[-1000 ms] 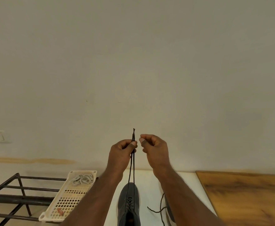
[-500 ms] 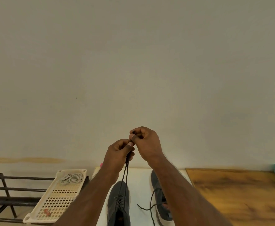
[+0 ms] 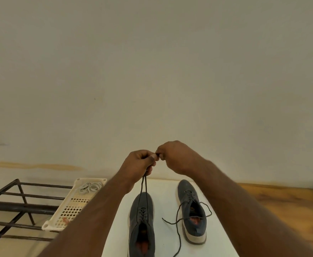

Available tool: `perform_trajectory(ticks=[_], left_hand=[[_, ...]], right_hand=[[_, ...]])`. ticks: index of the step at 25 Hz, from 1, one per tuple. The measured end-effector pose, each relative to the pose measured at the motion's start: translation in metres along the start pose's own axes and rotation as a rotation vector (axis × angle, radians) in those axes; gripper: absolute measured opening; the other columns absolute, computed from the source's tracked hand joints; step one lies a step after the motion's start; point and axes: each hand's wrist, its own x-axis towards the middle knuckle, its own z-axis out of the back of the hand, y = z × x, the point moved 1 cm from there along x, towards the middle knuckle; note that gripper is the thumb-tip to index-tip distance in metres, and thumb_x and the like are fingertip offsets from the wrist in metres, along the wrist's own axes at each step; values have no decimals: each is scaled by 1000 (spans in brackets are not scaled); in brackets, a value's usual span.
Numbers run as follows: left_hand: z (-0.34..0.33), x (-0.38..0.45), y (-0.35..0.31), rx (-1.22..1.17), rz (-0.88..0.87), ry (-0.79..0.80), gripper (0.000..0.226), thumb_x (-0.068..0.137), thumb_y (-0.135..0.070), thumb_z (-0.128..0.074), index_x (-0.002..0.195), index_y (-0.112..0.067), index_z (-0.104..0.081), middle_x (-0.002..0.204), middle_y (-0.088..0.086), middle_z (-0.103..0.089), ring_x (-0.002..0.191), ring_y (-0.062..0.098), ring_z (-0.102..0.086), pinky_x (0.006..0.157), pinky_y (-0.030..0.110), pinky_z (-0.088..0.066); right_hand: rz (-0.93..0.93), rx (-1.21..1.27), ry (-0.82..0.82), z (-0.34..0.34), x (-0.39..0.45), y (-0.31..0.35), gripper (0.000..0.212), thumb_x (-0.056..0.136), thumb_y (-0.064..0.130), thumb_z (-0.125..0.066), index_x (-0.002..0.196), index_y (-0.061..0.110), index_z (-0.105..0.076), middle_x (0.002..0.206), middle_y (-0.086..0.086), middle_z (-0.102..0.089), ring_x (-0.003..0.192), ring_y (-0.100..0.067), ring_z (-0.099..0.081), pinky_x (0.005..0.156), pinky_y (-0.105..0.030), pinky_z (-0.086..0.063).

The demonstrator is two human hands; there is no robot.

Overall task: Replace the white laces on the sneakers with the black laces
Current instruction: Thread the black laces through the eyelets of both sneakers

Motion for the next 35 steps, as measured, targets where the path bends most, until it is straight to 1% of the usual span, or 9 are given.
perform_trajectory(ticks=[3, 10, 15, 19, 21, 23, 25, 27, 35], left_hand=[[4, 1, -1, 29, -4, 24, 17, 96, -16, -61, 87, -10, -74, 67, 2, -59, 57, 13, -48, 60, 27, -44], [19, -2, -4, 69, 37, 153, 16, 97, -17, -60, 93, -4, -69, 67, -3, -60, 63, 14, -51, 70, 28, -50], [11, -6, 15, -220, -2, 112, 21, 100, -20, -56, 84, -17, -68, 76, 4, -61, 70, 15, -57, 73, 31, -51], [-2, -9, 48, -185, -1, -34, 23, 102, -18, -53, 86, -19, -69, 77, 3, -64, 74, 15, -59, 74, 33, -52], [-7, -15, 65, 10, 1, 6, 16, 102, -19, -52, 96, -17, -67, 77, 1, -65, 74, 13, -61, 77, 32, -52], [-10, -20, 76, 195, -9, 57, 14, 96, -10, -53, 95, -18, -65, 77, -4, -65, 74, 9, -60, 73, 23, -50], [-11, -22, 82, 385, -2, 39, 10, 90, -9, -59, 91, -19, -64, 78, -9, -66, 74, 6, -60, 69, 17, -44], [-7, -23, 89, 496, -17, -12, 8, 90, -14, -65, 94, -21, -67, 82, -14, -67, 78, 1, -61, 67, 9, -40], [7, -23, 106, 174, -9, -22, 12, 88, -4, -67, 91, -14, -72, 83, -3, -73, 79, 5, -66, 73, 15, -49]], right_hand=[[28, 155, -31, -5, -4, 2, 40, 103, 8, -45, 140, 18, -55, 136, -4, -61, 125, -21, -56, 105, -33, -45], [-104, 78, 66, 0, -3, 9, 20, 99, 8, -49, 106, 15, -67, 101, -3, -68, 84, -15, -60, 75, -30, -51], [-314, 1300, 301, -7, -14, 6, 20, 104, 9, -47, 99, 4, -66, 82, -10, -68, 67, -16, -64, 61, -25, -53], [-384, 1885, -16, -45, -10, 27, 15, 102, 9, -53, 106, 0, -65, 92, -12, -73, 82, -20, -73, 64, -24, -58], [-396, 1801, -243, -64, -1, 29, 13, 101, 10, -55, 106, 4, -66, 100, -10, -75, 92, -20, -73, 71, -30, -60], [-322, 1135, -346, -78, 6, 24, 13, 99, 12, -54, 103, 11, -66, 102, -1, -74, 96, -16, -70, 78, -33, -57], [-173, 309, -136, -90, 6, 21, 19, 93, 11, -52, 108, 17, -63, 104, 2, -69, 96, -19, -65, 77, -33, -51], [-141, -17, 81, -99, 3, 16, 23, 90, 11, -53, 111, 16, -61, 105, -3, -65, 97, -24, -63, 77, -35, -50], [-539, 1018, 625, -94, -12, -7, 28, 103, 13, -43, 96, 7, -70, 75, -2, -62, 64, -12, -54, 60, -22, -44]])
